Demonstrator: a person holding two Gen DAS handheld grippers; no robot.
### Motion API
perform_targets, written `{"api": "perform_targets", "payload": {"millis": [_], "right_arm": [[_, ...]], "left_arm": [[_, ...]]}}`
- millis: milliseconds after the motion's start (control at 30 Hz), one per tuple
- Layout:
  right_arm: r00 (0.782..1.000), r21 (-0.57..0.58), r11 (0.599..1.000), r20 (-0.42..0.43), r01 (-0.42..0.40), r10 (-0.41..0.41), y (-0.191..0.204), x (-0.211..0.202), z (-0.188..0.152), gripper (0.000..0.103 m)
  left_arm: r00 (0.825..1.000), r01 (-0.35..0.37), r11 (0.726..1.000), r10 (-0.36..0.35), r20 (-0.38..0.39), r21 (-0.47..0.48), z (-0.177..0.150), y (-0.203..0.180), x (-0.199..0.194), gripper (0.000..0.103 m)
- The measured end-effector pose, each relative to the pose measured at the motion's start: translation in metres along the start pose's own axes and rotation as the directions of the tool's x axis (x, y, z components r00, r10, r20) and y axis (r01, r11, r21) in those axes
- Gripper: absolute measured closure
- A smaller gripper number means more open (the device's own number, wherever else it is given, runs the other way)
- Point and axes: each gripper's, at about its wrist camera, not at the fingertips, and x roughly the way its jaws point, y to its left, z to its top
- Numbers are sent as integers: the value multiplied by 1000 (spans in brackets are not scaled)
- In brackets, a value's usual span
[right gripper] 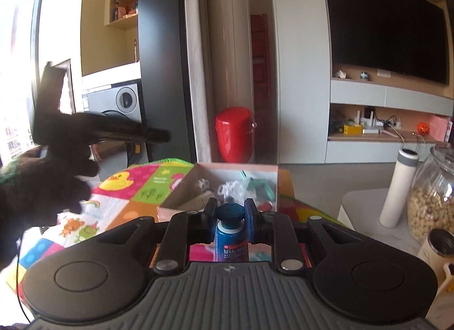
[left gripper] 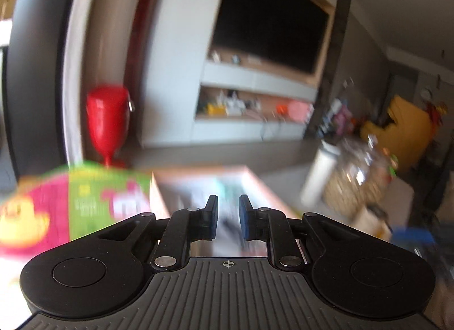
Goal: Organize rigid objects
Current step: 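Carry the toothpaste tube with the right tool while the left tool carries the funnel over the pink box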
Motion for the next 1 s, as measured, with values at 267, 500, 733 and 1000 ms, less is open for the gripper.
{"api": "perform_targets", "payload": {"millis": [267, 500, 733, 1000], "right_arm": [[999, 36, 999, -35, -18, 20, -7, 12, -11, 84], [997, 25, 999, -58, -42, 44, 2, 17, -17, 84], [995, 22, 999, -91, -35, 37, 3, 18, -27, 84], [996, -4, 999, -78, -38, 38, 8, 18, -31, 84]], "left_arm": [[979, -7, 994, -15, -202, -111, -97, 11, -52, 85], [982, -17, 996, 0, -189, -90, -124, -1, -38, 82], [967, 87, 996, -80, -243, 17, -124, -36, -25, 62], [953, 44, 994, -12, -302, 102, -126, -58, 0, 51]]}}
